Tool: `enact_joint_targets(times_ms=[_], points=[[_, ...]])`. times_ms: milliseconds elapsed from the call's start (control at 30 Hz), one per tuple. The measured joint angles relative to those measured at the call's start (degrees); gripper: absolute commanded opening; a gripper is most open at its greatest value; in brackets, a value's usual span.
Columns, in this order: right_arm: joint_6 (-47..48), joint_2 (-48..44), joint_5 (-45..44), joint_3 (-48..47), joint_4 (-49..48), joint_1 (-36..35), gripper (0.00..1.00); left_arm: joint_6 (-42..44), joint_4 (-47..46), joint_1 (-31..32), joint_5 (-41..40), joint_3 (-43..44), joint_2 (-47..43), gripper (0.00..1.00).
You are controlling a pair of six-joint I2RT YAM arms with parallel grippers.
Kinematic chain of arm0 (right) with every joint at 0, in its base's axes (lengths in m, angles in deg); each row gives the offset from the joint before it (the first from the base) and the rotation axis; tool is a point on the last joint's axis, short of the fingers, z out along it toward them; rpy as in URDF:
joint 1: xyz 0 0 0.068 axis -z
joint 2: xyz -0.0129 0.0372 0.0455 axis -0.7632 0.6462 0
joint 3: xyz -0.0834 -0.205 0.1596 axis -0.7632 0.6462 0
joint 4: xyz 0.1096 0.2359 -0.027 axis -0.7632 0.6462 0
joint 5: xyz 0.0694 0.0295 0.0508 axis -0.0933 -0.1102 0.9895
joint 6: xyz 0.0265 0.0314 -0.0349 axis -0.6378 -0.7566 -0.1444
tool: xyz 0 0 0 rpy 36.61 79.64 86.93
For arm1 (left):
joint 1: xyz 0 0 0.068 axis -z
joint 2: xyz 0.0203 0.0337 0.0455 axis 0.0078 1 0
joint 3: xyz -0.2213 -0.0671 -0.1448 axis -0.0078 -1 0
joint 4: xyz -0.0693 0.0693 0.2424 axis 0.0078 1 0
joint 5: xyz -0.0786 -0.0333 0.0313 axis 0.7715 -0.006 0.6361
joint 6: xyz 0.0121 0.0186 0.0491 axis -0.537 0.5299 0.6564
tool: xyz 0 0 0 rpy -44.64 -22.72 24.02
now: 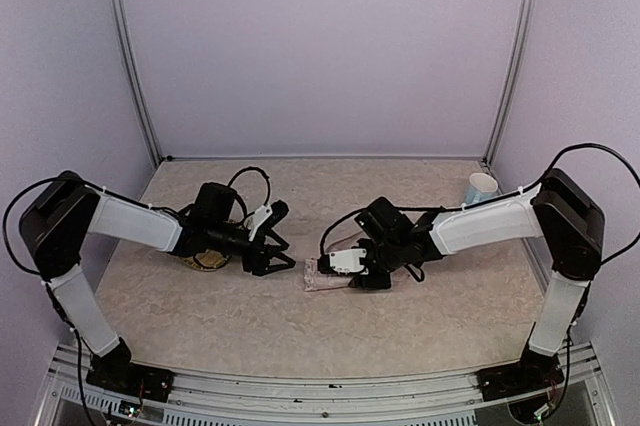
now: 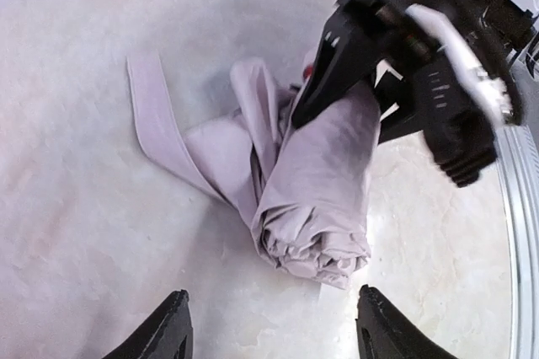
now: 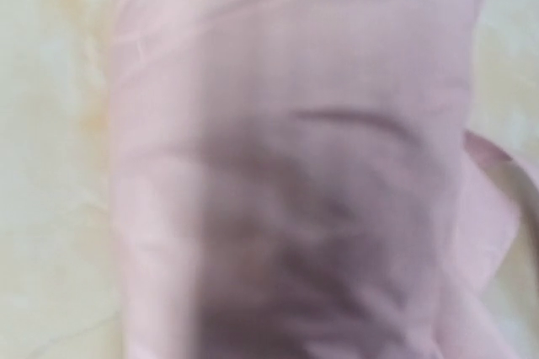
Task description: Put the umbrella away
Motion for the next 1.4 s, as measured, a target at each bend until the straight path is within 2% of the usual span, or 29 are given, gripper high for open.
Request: enact_joint_targets(times_ms=[133, 333, 533, 700, 800, 900, 967, 1100, 1167, 1400], points=[[-2.1, 2.9, 8.3, -6.0, 8.4, 3.0, 0.28, 5.0, -10.9, 3.0, -4.7, -8.6, -9.2, 0.58], [-4.9, 10.2, 21.1, -16.5, 21.2, 8.0, 0.29, 17.3, -11.8, 13.1, -14.5, -10.7, -12.5, 0.65], [-6.5, 14.6, 26.9, -22.0, 28.1, 9.5, 0.31, 26.2, -8.4, 20.0, -25.2, -5.9, -5.6, 0.68], [-6.5, 16.9, 30.7, -25.0, 31.8, 9.5, 0.31, 30.6, -6.6, 20.3, -31.2, 0.9, 2.2, 0.67], [-6.4, 18.0, 32.5, -26.4, 33.4, 10.1, 0.33, 32.0, -4.0, 20.0, -33.0, 4.2, 6.0, 0.63], [-7.4, 18.6, 34.4, -27.1, 33.6, 11.0, 0.41, 32.2, 0.4, 19.5, -33.9, 8.9, 9.7, 0.57], [-8.1, 18.6, 34.9, -27.1, 33.6, 11.3, 0.48, 31.8, 3.9, 19.3, -33.4, 11.3, 10.4, 0.49], [-9.7, 18.3, 35.6, -26.5, 32.1, 11.5, 0.79, 29.7, 8.4, 18.9, -31.8, 13.9, 11.3, 0.27], [-10.7, 16.9, 35.8, -24.7, 30.4, 11.5, 0.88, 28.2, 10.4, 18.4, -30.6, 15.6, 12.0, 0.26], [-16.0, 4.5, 27.5, -8.7, 14.6, 11.6, 0.95, 23.5, 15.9, 17.0, -23.4, 20.3, 14.6, 0.26]])
